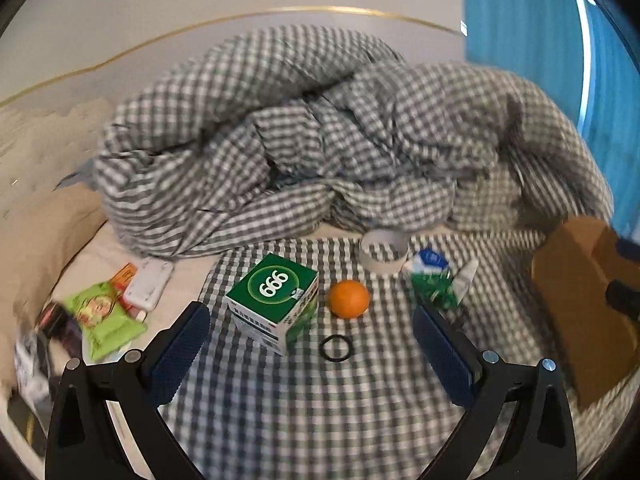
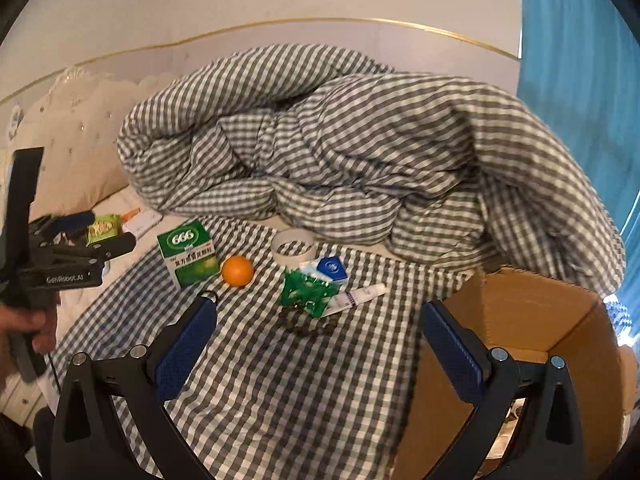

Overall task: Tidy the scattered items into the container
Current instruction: 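Move both tools back over the remaining items on the sheet, then lower the left tool onto the green medicine box and close on it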

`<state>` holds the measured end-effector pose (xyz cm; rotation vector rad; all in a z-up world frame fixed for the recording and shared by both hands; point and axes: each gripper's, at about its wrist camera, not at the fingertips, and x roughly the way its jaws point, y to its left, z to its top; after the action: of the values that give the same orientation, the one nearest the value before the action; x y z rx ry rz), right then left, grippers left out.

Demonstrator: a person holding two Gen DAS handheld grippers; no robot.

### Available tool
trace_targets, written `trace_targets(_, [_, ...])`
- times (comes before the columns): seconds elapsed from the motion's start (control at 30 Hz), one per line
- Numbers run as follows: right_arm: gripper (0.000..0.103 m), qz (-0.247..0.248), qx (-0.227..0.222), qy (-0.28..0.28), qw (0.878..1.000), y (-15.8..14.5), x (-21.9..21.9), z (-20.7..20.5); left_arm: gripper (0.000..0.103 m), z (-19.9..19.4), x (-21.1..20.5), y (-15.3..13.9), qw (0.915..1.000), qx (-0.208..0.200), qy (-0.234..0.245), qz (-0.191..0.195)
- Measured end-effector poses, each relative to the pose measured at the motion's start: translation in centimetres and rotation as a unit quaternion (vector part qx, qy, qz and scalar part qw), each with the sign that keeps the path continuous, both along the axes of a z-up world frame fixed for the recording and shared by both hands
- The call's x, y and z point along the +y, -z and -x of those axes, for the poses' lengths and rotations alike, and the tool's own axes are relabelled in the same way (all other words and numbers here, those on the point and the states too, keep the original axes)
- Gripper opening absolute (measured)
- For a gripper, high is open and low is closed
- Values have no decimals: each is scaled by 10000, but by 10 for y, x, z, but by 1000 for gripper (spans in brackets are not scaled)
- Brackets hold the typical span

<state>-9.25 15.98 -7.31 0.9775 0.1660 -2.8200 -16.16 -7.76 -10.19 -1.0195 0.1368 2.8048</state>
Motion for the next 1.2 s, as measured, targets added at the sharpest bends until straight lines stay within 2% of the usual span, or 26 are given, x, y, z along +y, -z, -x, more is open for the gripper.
trace_targets(0.2, [103,38,-257,53,9996,19,-7,16,103,51,-19,34,9956,-427,770,328])
trace_targets(0.3, [103,54,-335,113,9994,25,-6,23,103,77,-26,52,9904,-568,1178,443])
trace_targets(0.43, [103,30,-426,166,9989,31,-5,33,103,103,-23,77,9788,-918,1665,756])
trace_targets(0.67, [103,16,-592,293,9978,44,-2,47,103,131,-18,109,9734,-1222,1711,914])
trace_targets(0.8, [103,-62,-585,271,9979,47,-4,51,101,125,-16,115,9745,-1000,1675,1107])
trace_targets(0.9, [103,-32,-621,255,9977,49,-5,53,79,127,-19,113,9773,-934,1490,1180])
trace_targets(1.0, [103,50,-653,259,9975,50,-7,54,77,130,-25,110,9793,-1037,1390,1039])
trace_targets(1.1, [103,73,-657,238,9975,50,-9,53,76,129,-26,108,9820,-1057,1141,1070])
trace_targets(1.13, [103,75,-652,229,9976,50,-9,53,71,127,-26,106,9838,-1042,1009,1050])
trace_targets(1.17, [103,80,-652,222,9976,50,-9,53,31,124,-25,103,9859,-1007,894,991])
trace_targets(1.2, [103,84,-653,216,9976,49,-9,54,25,121,-26,97,9883,-935,659,1011])
